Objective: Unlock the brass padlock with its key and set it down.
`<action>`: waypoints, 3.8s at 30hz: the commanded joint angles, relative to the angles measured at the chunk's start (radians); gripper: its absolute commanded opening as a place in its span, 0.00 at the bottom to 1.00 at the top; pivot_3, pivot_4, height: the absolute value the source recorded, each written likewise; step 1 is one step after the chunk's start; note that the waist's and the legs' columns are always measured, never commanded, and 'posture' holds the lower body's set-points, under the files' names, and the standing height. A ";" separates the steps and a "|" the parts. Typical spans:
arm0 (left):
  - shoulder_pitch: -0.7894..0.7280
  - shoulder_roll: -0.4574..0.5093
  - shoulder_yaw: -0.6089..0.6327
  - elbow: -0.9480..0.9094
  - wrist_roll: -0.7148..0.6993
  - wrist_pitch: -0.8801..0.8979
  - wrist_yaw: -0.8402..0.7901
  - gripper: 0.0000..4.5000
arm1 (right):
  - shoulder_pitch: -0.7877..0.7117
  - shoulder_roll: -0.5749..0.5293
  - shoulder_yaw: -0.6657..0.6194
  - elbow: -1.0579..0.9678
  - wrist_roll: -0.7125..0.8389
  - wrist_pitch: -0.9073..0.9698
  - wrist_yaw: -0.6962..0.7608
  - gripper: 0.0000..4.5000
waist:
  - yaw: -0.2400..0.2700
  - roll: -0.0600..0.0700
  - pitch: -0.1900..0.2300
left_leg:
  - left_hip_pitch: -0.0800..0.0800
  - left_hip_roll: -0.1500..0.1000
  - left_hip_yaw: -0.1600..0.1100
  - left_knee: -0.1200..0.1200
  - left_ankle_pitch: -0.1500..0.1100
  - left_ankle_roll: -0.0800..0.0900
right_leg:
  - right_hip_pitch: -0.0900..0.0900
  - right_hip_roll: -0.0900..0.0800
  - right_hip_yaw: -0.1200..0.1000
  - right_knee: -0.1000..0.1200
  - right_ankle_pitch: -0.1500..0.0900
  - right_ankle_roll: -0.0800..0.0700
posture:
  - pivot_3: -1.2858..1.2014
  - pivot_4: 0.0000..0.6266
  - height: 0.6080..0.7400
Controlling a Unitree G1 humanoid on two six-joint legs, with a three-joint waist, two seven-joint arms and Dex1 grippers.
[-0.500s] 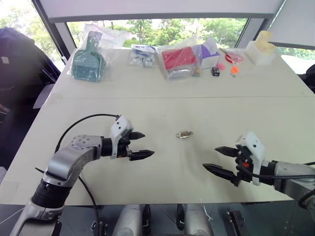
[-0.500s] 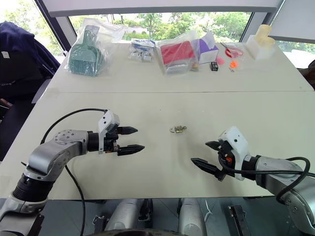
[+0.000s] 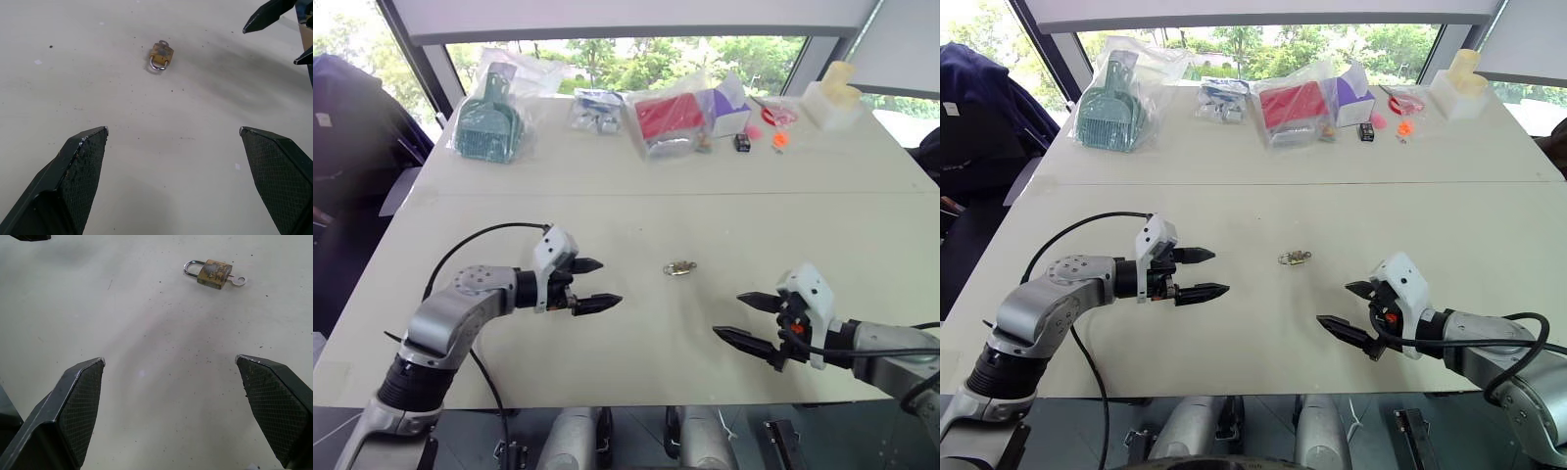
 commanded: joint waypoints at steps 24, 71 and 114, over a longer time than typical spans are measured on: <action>-0.810 -0.303 -0.356 0.898 0.364 -0.249 -0.306 1.00 | -0.053 0.112 -0.002 -0.060 -0.017 -0.032 -0.171 0.99 | 0.026 -0.002 0.001 | -0.001 -0.001 0.000 0.003 0.000 0.004 | 0.002 0.000 -0.001 0.000 0.000 0.000 | 0.52 0.24 0.96; -0.684 -0.367 -0.180 0.749 0.494 -0.783 -0.325 0.16 | -0.144 0.278 -0.208 -0.002 0.256 -0.017 -0.410 1.00 | 0.024 -0.002 0.000 | -0.001 0.000 -0.001 0.004 0.000 0.005 | 0.000 0.000 -0.001 0.002 0.000 0.000 | 0.52 0.24 0.96; -0.534 -0.312 -0.132 0.382 0.419 -0.894 -0.132 0.16 | -0.366 0.329 0.002 0.084 0.731 -0.205 -0.601 0.01 | 0.022 -0.001 0.000 | 0.001 -0.001 0.000 0.005 0.000 0.006 | 0.005 0.001 -0.001 0.002 0.002 0.003 | 0.52 0.24 0.96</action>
